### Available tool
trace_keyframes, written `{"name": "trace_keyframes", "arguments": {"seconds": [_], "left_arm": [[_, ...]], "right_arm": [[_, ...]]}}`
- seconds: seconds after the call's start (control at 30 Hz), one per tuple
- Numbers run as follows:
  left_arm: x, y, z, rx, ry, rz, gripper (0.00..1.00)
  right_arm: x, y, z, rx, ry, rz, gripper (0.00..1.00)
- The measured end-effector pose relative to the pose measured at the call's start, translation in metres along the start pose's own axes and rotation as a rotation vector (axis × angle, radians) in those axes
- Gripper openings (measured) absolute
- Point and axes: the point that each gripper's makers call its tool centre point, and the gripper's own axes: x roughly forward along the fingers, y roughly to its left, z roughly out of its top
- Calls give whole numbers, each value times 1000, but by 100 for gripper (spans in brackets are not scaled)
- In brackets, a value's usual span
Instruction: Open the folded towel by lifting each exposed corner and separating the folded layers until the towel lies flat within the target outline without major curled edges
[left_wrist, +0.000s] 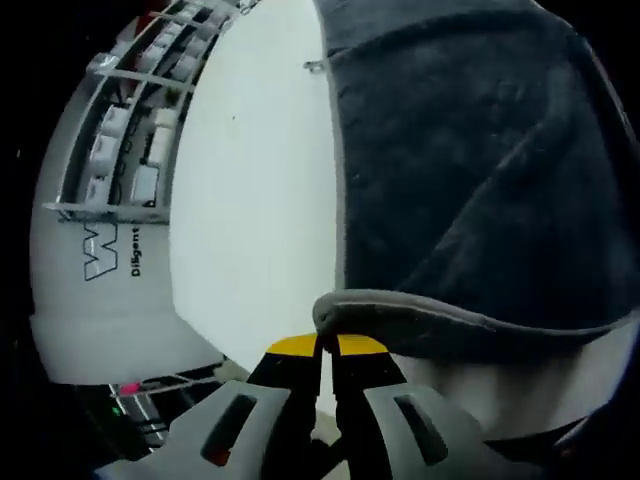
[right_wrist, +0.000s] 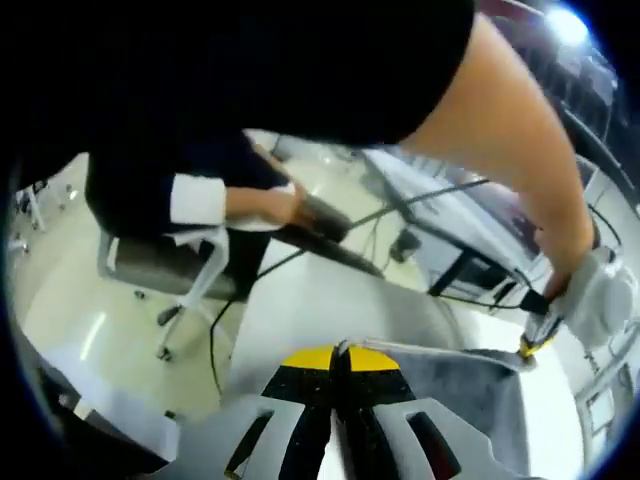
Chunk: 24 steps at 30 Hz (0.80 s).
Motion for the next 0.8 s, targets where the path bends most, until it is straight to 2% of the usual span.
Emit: {"name": "trace_keyframes", "arguments": {"seconds": [0.07, 0.3, 0.5, 0.53, 0.63, 0.8], "left_arm": [[4, -7, -4, 51, 42, -12, 2], [7, -12, -5, 67, 50, 1, 3], [17, -11, -20, 47, 75, -13, 3], [18, -11, -23, 44, 86, -16, 3], [19, -3, -43, 78, 182, 14, 4], [18, 12, -49, 24, 155, 33, 7]], "right_arm": [[8, 6, -3, -34, 22, -7, 0], [18, 10, -14, -58, 55, -10, 0], [18, 13, -13, -71, 50, -14, 0], [17, 13, -13, -74, 49, -14, 0], [17, 14, -11, -84, 42, -12, 0], [15, 20, -7, -80, 26, 10, 0]]}}
